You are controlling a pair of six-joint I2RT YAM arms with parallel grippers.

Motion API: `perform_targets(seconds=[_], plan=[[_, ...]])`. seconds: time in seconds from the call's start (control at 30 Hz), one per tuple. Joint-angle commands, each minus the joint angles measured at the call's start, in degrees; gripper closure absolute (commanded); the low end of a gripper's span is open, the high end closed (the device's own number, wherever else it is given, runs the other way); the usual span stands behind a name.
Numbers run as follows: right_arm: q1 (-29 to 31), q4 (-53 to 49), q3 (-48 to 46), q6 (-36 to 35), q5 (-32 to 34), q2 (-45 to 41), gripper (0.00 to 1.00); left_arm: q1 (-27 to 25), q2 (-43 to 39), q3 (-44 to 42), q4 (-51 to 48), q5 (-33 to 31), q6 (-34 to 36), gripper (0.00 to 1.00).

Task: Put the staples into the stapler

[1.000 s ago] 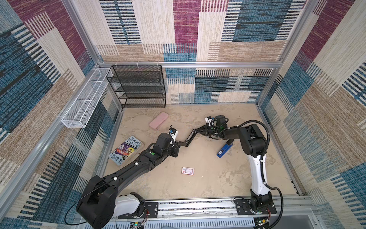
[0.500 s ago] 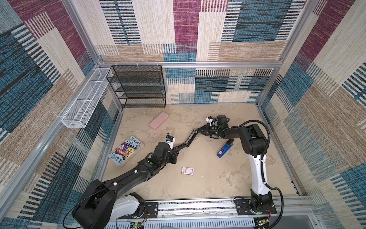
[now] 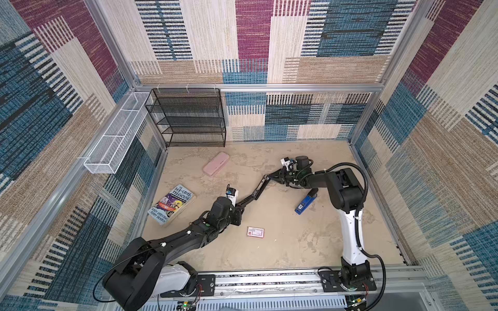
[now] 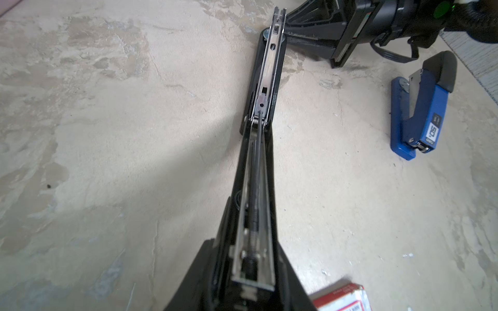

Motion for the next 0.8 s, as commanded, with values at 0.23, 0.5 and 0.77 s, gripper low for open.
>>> perform_targets(seconds=[0.23,0.5,0.77], plan=[[-1.52,-0.02,1.33,-2.09,10.87,0.85,1.0,0.12,1.16,-2.53,-8.21,-10.66,-7.6,0.65],[-1.64,-0.6,2.1,-2.61,10.48,1.24,1.0,0.14,1.78,-4.53,-7.73,-10.41,-11.45,0.55],[-1.59,-0.85,1.65,-3.13,10.39,0.82,1.0,0.12,-0.46,-4.13,-7.7,-9.65,-11.44,0.54]])
